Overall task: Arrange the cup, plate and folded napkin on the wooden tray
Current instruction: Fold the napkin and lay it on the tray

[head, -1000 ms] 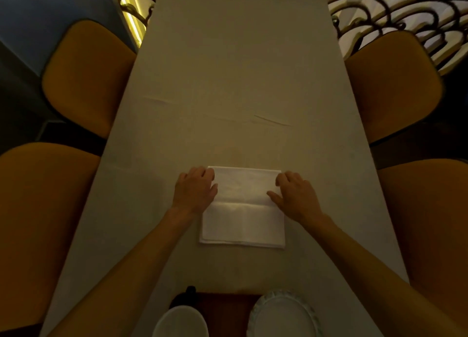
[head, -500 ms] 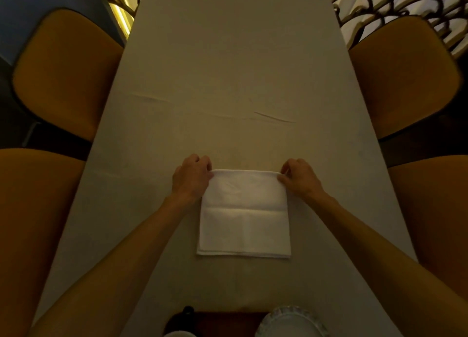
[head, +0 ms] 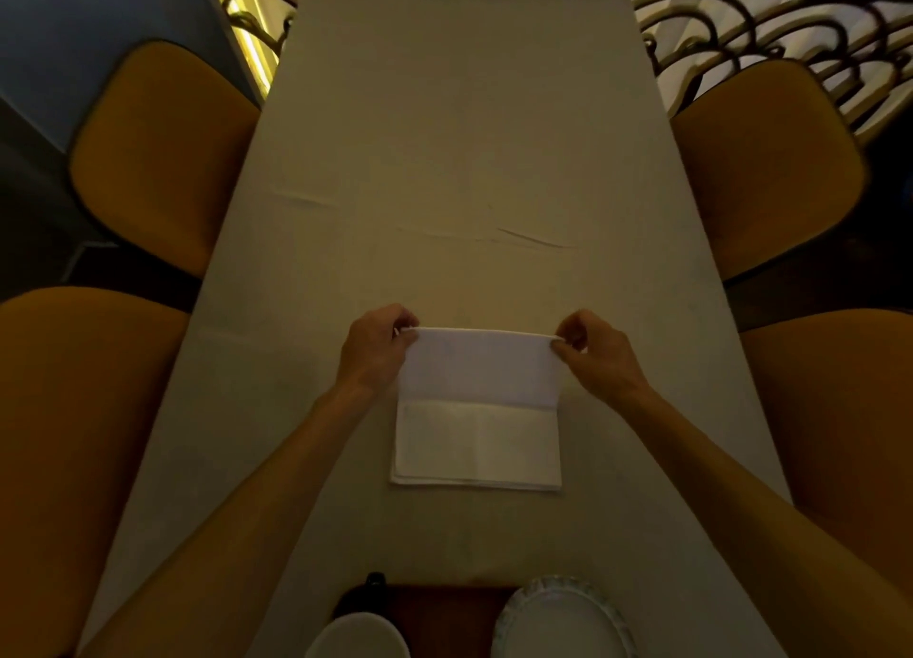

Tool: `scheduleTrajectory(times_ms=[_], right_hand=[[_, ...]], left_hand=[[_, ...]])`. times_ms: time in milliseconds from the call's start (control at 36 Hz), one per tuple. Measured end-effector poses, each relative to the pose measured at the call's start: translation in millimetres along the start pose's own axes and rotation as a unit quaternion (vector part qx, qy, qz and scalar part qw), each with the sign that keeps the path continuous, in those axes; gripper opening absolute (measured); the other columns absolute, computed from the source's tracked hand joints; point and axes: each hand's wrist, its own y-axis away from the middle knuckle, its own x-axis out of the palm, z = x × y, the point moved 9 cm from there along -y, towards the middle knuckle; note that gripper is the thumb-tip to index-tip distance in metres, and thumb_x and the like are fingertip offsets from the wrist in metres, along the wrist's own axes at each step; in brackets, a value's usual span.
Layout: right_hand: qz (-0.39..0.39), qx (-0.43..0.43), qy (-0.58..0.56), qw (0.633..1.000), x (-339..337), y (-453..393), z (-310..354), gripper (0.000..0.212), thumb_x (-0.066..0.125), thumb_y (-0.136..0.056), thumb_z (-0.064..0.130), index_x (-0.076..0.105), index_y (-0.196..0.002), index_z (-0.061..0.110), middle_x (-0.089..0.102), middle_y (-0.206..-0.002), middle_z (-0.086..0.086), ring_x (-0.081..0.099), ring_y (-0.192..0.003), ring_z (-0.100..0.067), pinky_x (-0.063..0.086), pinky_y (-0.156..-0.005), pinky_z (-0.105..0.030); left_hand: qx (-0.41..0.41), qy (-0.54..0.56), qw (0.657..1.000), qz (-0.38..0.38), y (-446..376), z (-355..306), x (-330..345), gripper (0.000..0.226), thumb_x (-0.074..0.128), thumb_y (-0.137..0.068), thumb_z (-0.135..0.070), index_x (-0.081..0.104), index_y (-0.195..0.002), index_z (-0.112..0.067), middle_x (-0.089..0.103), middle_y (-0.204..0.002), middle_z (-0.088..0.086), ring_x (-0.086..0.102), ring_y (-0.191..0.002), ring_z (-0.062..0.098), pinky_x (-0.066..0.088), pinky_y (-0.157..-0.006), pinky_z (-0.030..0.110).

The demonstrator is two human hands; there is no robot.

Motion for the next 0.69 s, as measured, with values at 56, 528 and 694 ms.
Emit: scheduleTrajectory(times_ms=[56,528,694], right_hand=[[0.002,-0.017,0.011,1.0,-4.4,10.2,4.9,0.016,0.067,-0.089,0.018,0.064,-0.103,0.012,0.063,-0.089,0.0,0.058,-0.081,-0.015,0.043,-0.068,-0.019],[0.085,-0.072,0.069,0.991,19.7,107.8,-10.9,0.004,0.069,-0.085,0.01,0.07,-0.085,0.013,0.055,-0.085,-0.001,0.055,-0.077,-0.015,0.04,-0.067,-0.019],[0.122,-0.058,0.107,0.985,45.0,125.7,-31.3,0.01,0.067,-0.085,0.014,0.073,-0.093,0.017,0.054,-0.092,0.001,0.056,-0.086,-0.016,0.041,-0.076,-0.025]], left_hand=[[0.018,0.008,1.0,-0.003,10.1,-3.2,-3.2,0.013,0.065,-0.084,-0.009,0.07,-0.095,-0.01,0.069,-0.095,0.009,0.059,-0.087,0.023,0.046,-0.081,0.032],[0.062,-0.029,0.995,0.067,125.7,19.9,9.3,0.008,0.072,-0.078,-0.008,0.071,-0.084,-0.014,0.056,-0.089,-0.004,0.05,-0.089,0.012,0.038,-0.071,0.012],[0.019,-0.049,0.993,0.109,142.8,45.5,30.7,0.007,0.071,-0.08,-0.012,0.072,-0.086,-0.016,0.052,-0.095,-0.006,0.051,-0.098,0.015,0.042,-0.079,0.025]])
